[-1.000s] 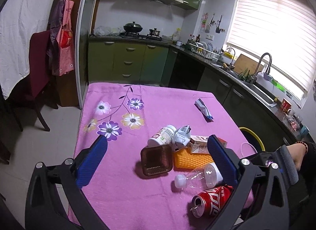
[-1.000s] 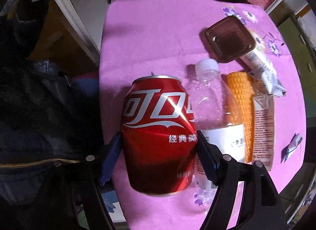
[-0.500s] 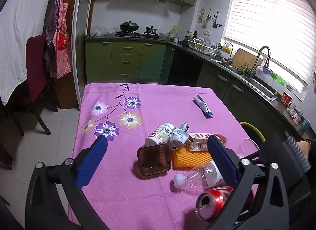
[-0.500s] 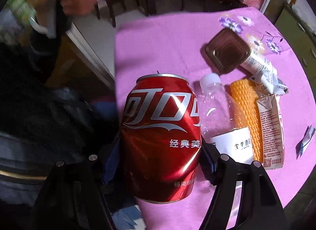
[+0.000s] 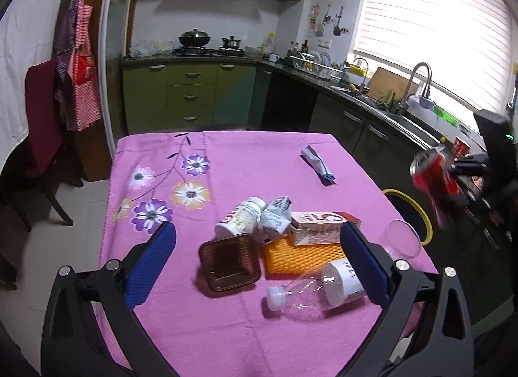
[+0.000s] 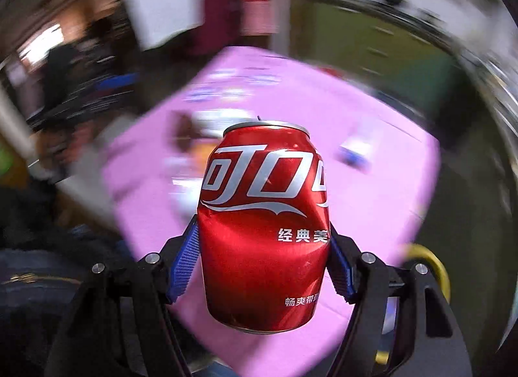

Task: Collect trash
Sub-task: 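Drop the cola can into the yellow bin by opening the right gripper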

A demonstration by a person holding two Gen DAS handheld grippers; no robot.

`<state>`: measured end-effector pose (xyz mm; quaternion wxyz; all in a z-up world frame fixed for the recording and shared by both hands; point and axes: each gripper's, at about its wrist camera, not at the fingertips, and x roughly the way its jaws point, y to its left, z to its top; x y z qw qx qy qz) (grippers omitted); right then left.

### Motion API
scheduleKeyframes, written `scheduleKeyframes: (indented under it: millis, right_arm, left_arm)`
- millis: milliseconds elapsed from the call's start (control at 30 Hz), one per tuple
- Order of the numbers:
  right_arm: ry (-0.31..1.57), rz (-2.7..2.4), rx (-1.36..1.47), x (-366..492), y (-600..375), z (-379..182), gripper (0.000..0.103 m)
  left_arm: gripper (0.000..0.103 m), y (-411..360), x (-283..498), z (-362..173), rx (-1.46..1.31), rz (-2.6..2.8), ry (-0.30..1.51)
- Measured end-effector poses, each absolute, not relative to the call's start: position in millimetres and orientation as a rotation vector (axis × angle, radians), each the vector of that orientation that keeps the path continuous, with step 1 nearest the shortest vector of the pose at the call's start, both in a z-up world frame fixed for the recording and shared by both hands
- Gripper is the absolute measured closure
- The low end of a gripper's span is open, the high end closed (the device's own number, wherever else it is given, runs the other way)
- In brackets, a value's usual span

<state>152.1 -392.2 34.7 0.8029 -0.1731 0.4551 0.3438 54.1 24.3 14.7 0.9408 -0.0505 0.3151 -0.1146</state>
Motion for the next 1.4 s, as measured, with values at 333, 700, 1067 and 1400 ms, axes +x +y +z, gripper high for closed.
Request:
scheduleKeyframes:
  millis: [333, 700, 1067, 1400]
  right_arm:
    - [1.295, 0.127, -0.157, 256.8, -571.0, -95.7, 0.034]
    - [1.36, 0.054, -0.042, 292.3, -610.3, -161.2, 0.034]
    - [1.349, 0.038, -0.015, 280.7, -615.3, -161.3, 0.027]
    - [1.331, 0.081, -0.015, 274.7, -598.3, -156.2, 0.027]
  left_arm:
    - [0.007, 3.7, 62.1, 14.1, -0.052, -0.243, 0.662]
    - [0.007, -2.5, 78.8, -5.0, -0.019, -0.2, 0.733]
    - [0.007, 3.5, 106.7, -46.1, -0.031, -0.157, 0.841]
    - [0.007, 13.5, 134.9, -74.4, -0.118, -0.068, 0.962]
